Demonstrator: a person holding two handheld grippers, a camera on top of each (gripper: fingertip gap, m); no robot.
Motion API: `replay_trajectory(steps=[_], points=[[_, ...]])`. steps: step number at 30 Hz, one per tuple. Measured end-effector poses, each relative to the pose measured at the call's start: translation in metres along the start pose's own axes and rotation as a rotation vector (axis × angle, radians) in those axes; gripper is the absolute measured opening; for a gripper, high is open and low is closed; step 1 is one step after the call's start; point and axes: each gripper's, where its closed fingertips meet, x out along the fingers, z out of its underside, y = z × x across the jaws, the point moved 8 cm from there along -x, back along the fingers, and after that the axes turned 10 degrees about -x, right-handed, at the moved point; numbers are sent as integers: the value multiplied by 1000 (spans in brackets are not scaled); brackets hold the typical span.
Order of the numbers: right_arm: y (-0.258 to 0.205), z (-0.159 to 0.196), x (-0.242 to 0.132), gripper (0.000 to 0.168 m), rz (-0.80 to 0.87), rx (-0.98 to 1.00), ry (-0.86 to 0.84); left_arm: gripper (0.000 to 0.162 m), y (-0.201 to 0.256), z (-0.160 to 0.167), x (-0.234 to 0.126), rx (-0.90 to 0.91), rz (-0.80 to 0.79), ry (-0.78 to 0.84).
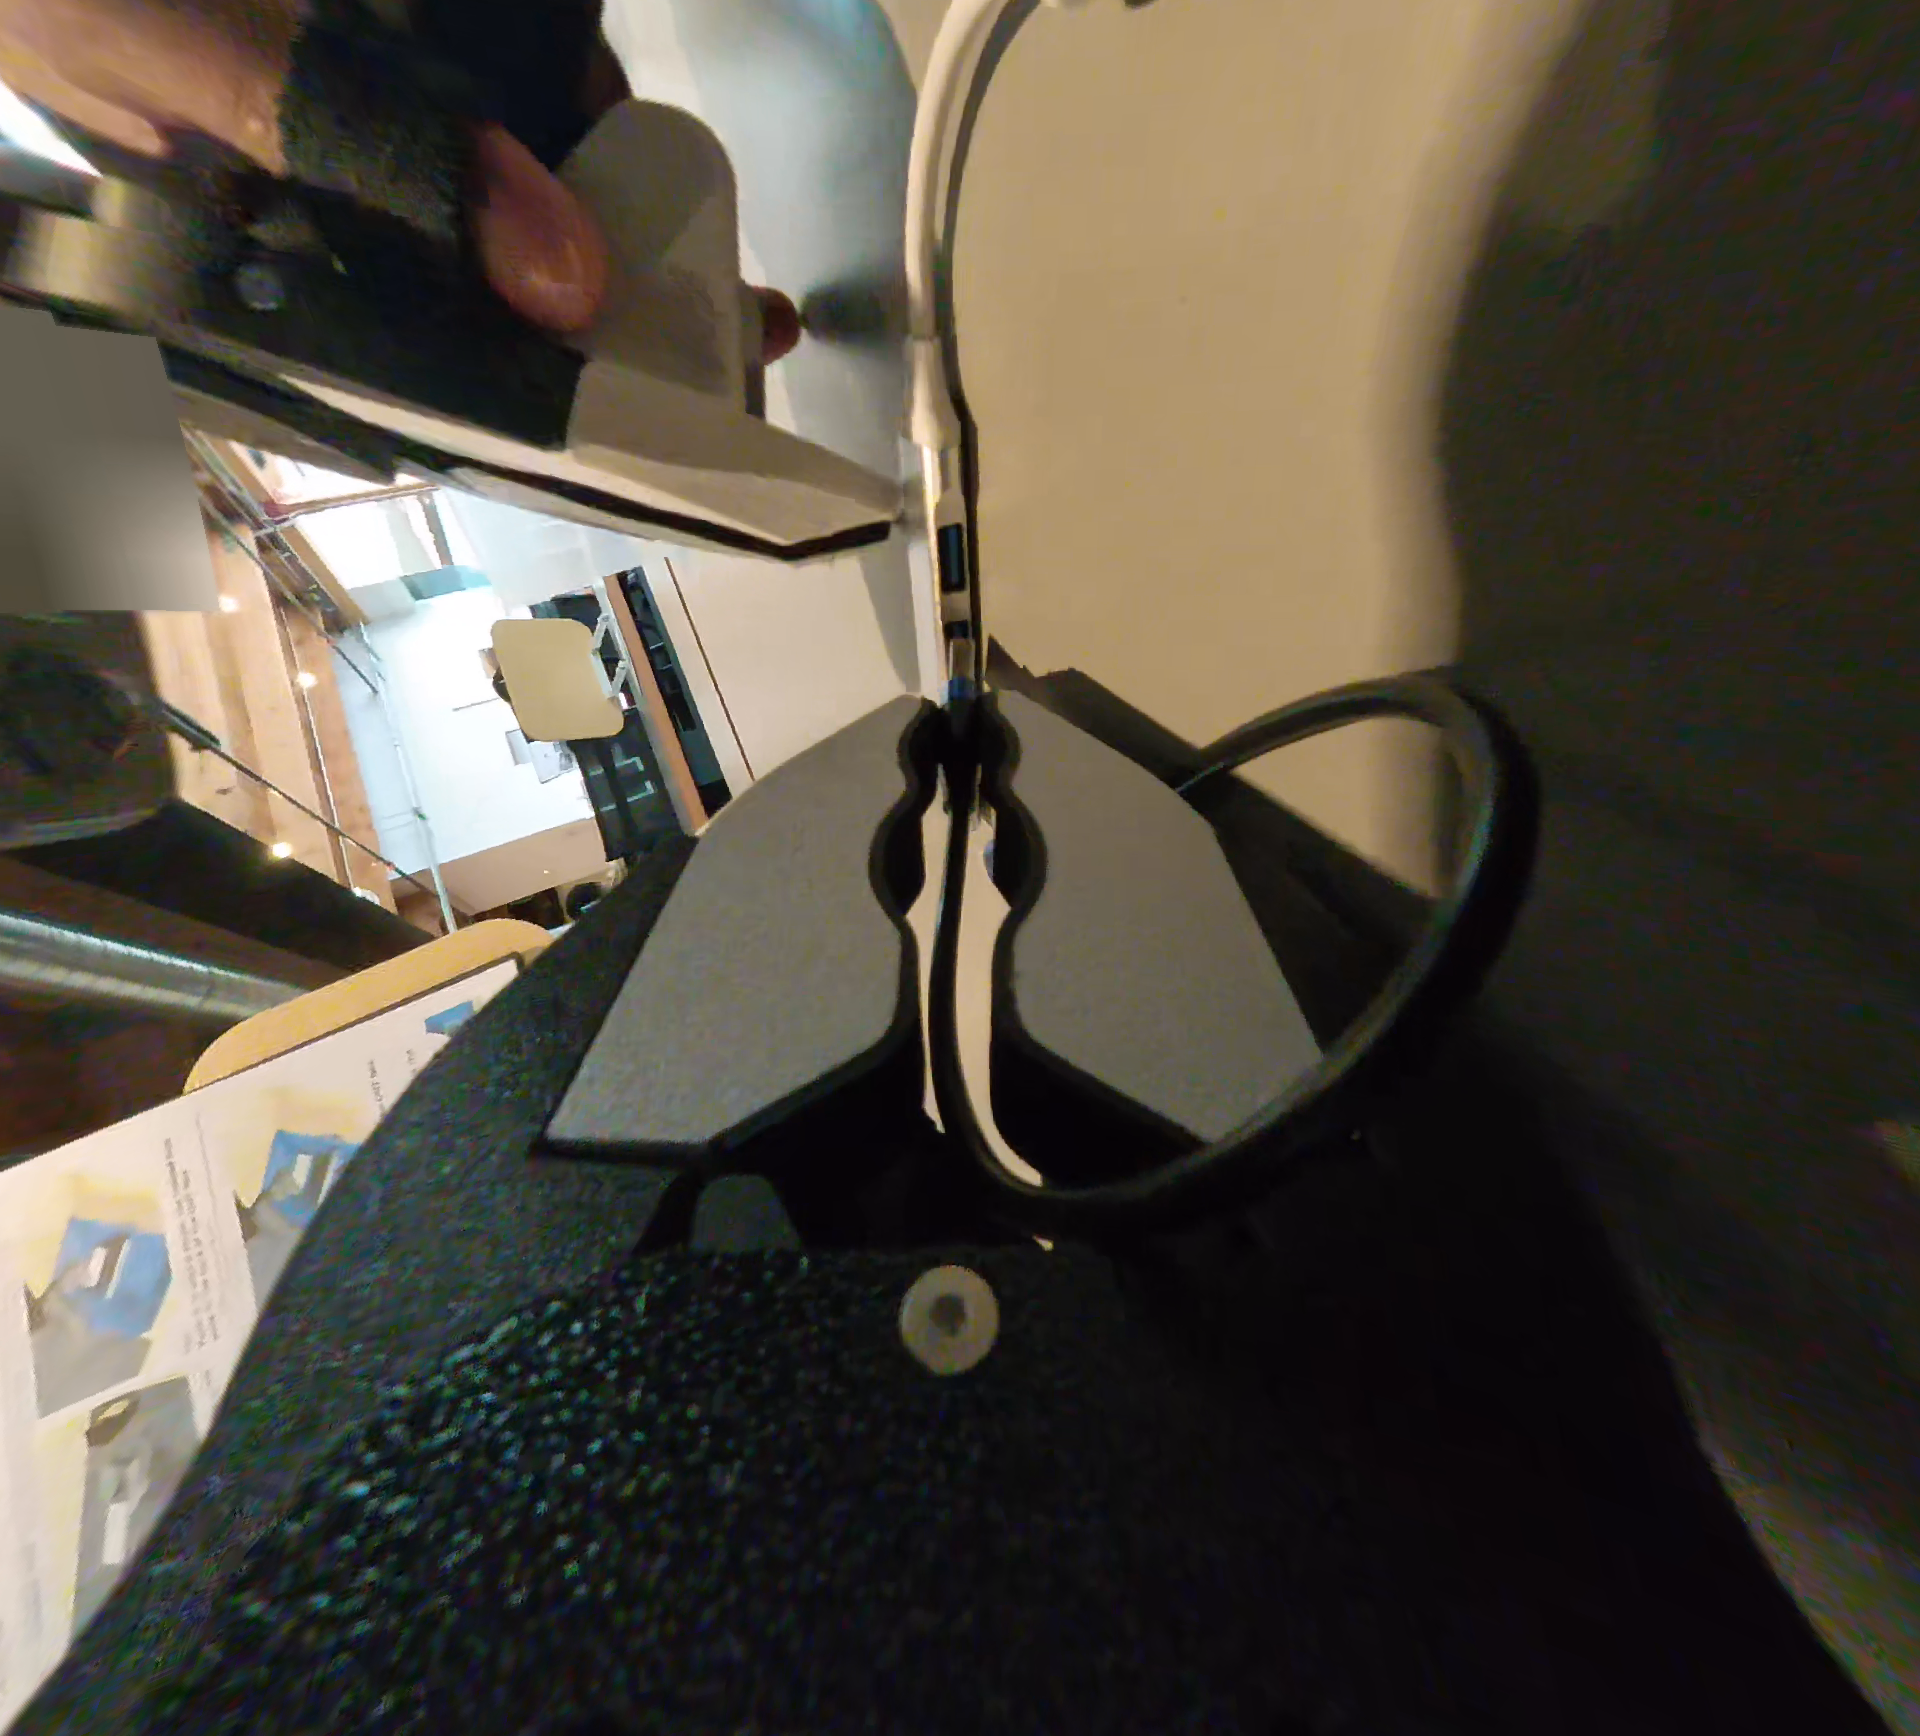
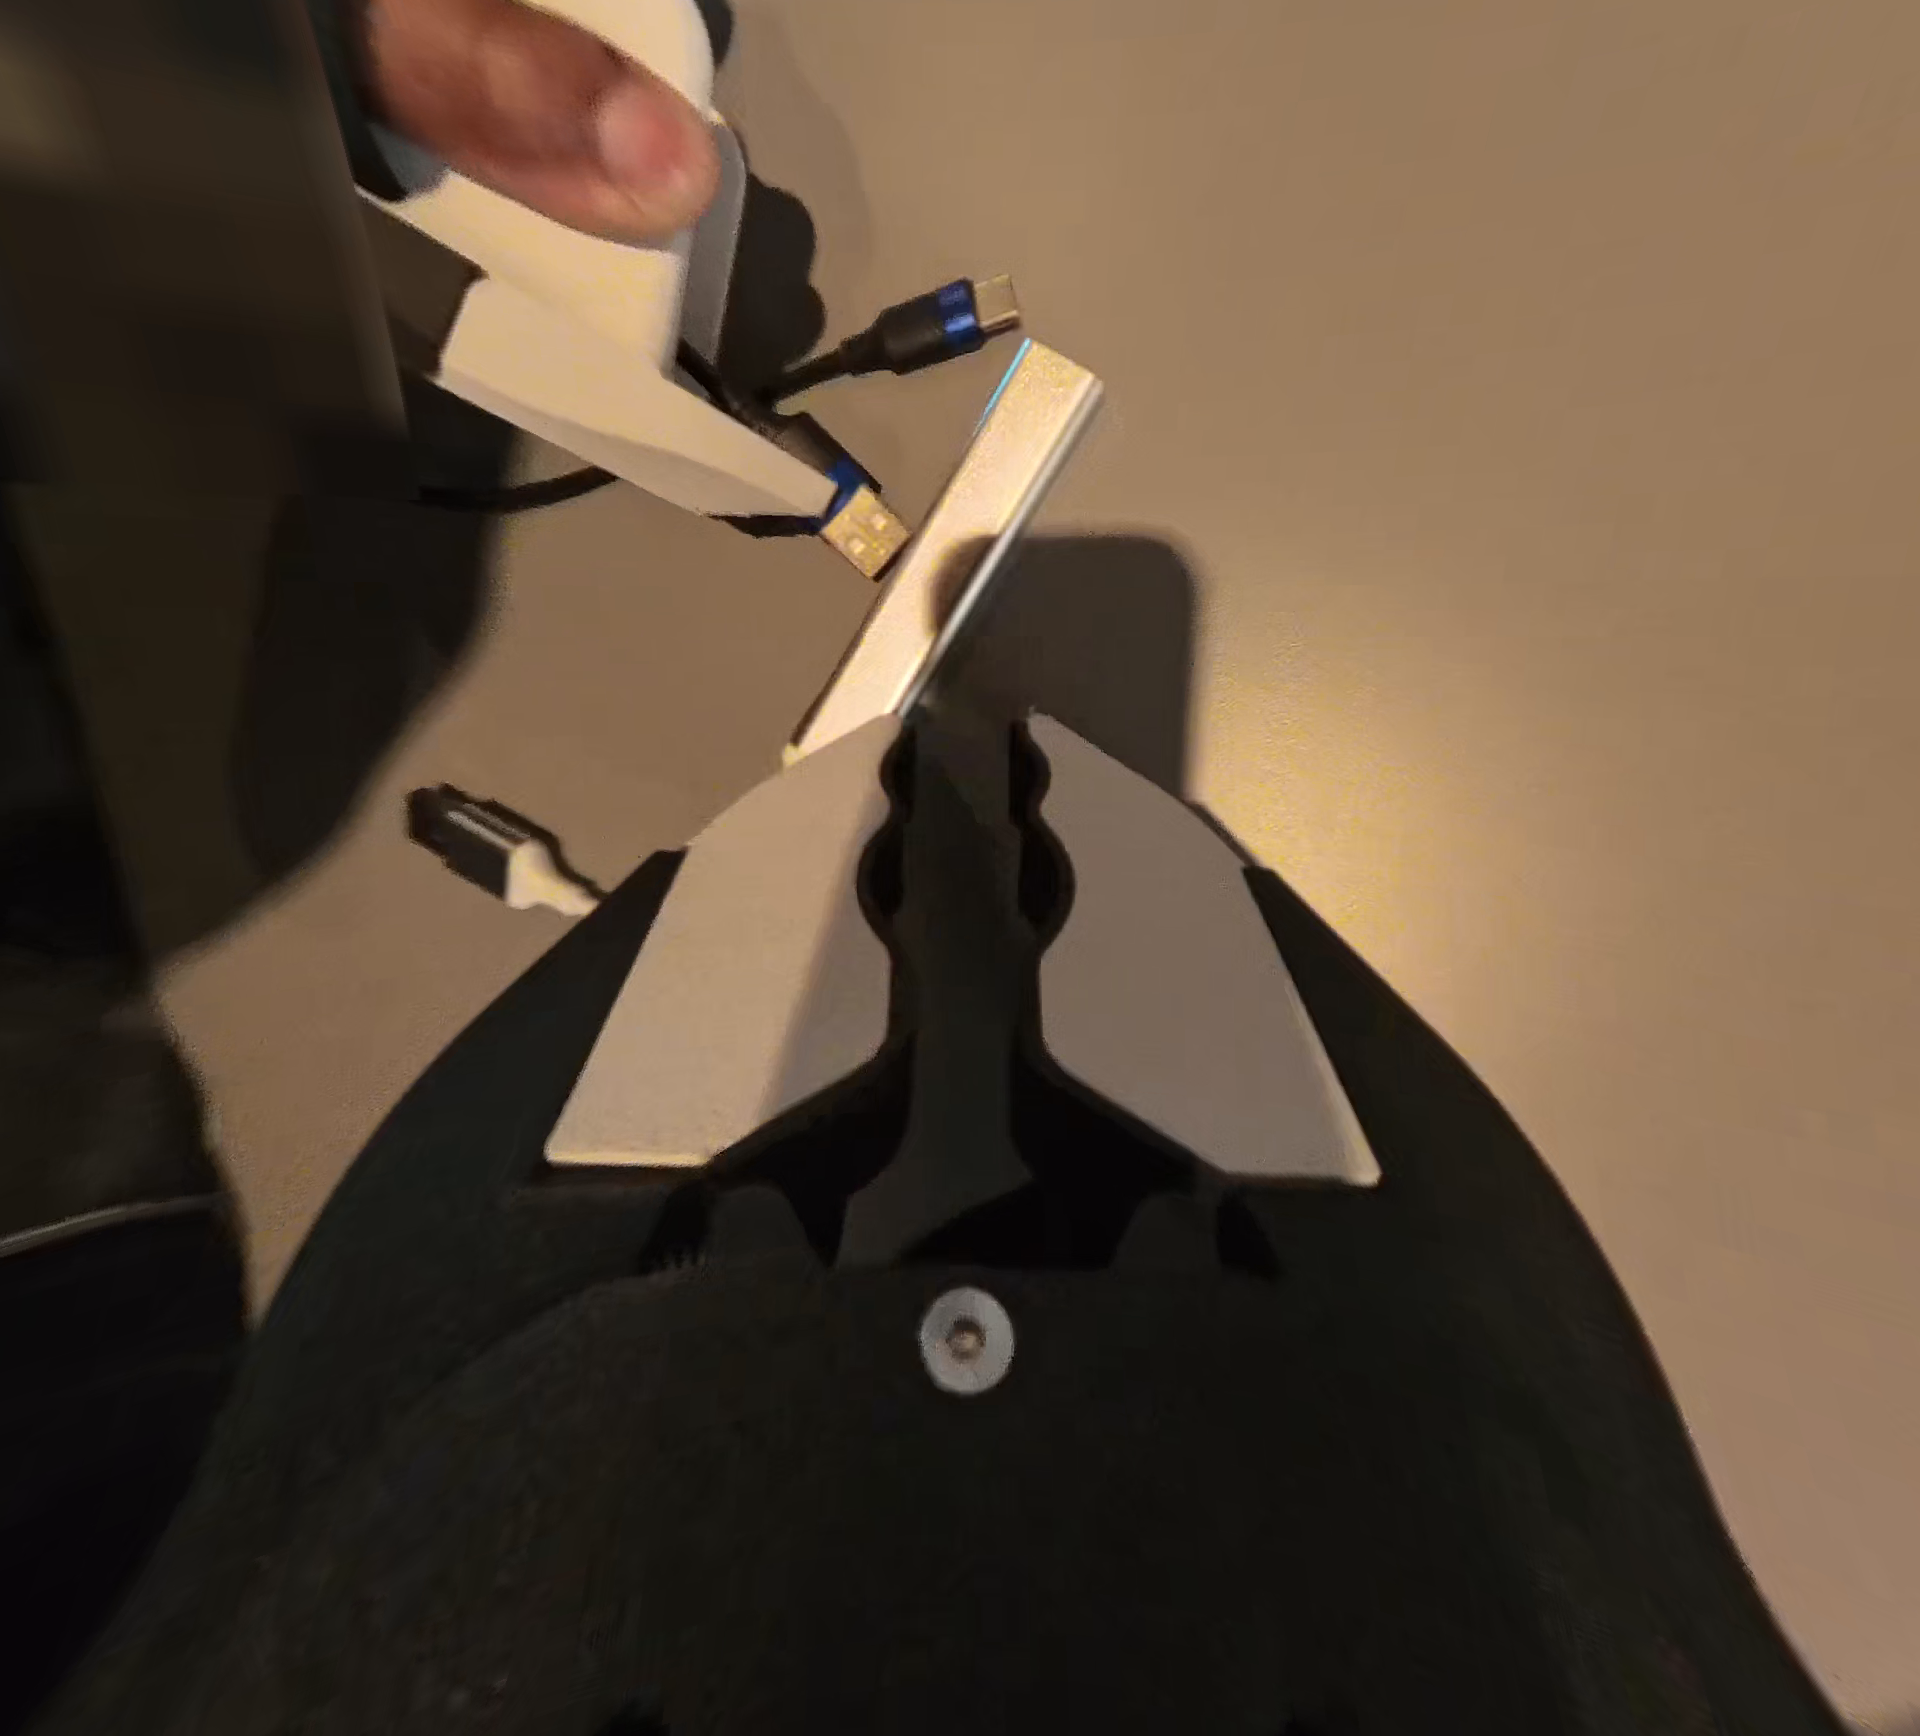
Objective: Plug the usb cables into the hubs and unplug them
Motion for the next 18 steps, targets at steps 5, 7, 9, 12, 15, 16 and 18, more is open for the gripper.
replay_trajectory(steps=[5, 7, 9, 12, 15, 16, 18], points=[[-17, -3, 3, 41, 134, -96, -98, 7, 0, 1, 0, -21, 11, -7], [-22, -2, 3, 43, 141, -85, -99, 7, 0, 1, -1, -26, 11, -20], [-24, -1, 2, 46, 148, -51, -84, 7, 1, 2, -2, -29, 9, -34], [-36, -1, 0, 46, 151, 15, -28, 8, 2, 1, -4, -25, 1, -41], [-54, -2, 7, 46, 152, 46, -2, 8, 3, -1, -5, -17, 0, -32], [-59, -3, 11, 47, 138, 52, 9, 8, 3, -2, -5, -14, 0, -27], [-61, -6, 15, 46, 146, 70, 36, 8, 4, -6, -5, -5, -3, -16]])
